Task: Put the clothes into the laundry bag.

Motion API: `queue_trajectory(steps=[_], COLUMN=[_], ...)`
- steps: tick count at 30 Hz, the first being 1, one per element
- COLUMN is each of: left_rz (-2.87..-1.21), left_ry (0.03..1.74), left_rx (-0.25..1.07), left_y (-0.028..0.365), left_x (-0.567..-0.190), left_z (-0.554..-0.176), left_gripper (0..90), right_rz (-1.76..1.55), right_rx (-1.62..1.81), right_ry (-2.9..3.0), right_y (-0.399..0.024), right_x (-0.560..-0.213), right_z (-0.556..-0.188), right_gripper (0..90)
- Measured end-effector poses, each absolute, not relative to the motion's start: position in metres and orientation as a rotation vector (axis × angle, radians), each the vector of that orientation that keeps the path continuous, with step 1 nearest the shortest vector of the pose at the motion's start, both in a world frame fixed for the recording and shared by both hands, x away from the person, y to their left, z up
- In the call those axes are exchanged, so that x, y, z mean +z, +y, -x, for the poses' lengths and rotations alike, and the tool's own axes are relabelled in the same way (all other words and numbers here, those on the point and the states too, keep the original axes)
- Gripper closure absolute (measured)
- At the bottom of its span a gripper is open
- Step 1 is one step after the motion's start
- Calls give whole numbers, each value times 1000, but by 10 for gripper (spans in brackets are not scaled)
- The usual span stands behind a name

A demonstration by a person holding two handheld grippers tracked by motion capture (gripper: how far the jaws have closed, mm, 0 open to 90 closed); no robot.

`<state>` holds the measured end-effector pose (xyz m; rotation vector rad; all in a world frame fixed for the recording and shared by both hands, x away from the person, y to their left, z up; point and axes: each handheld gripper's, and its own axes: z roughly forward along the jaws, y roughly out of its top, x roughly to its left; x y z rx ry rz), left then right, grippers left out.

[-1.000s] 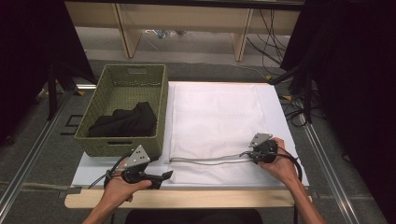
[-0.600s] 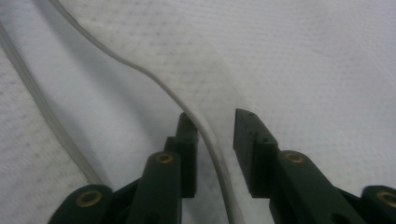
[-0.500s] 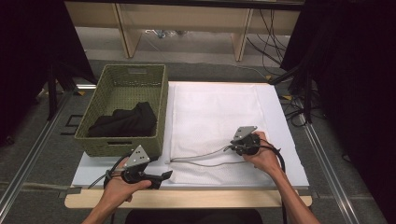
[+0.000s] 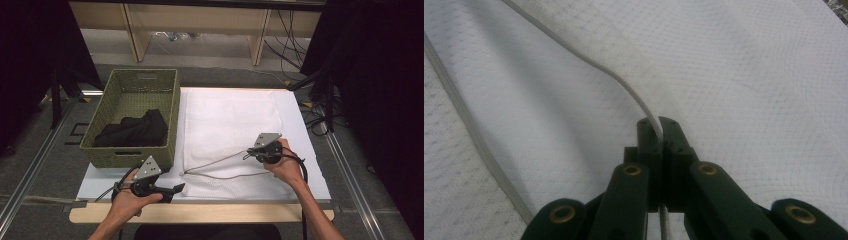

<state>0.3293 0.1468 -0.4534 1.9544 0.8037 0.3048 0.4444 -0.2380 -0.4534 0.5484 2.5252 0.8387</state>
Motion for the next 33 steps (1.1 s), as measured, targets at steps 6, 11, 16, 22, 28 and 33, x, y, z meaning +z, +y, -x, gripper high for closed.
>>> queue_trajectory(steps=[6, 11, 16, 22, 28, 33], left_rz=[-1942, -1939, -1936, -1911, -1906, -1987], left_ry=[814, 820, 820, 807, 886, 946], left_rx=[311, 330, 341, 415, 479, 550], left_y=[144, 147, 149, 158, 181, 206], left_x=[-452, -448, -441, -418, -385, -366], left_z=[-336, -335, -336, -340, -357, -389], left_gripper=[215, 215, 215, 220, 217, 191], right_rz=[-537, -565, -557, -579, -567, -555], right_rx=[879, 918, 920, 930, 935, 955], right_ry=[2503, 2471, 2470, 2458, 2454, 2441], right_y=[-238, -239, -239, -241, -238, -237], right_x=[-435, -416, -414, -415, -414, -407], right_z=[-446, -457, -461, -460, -461, -459], right_gripper=[895, 894, 894, 894, 893, 894])
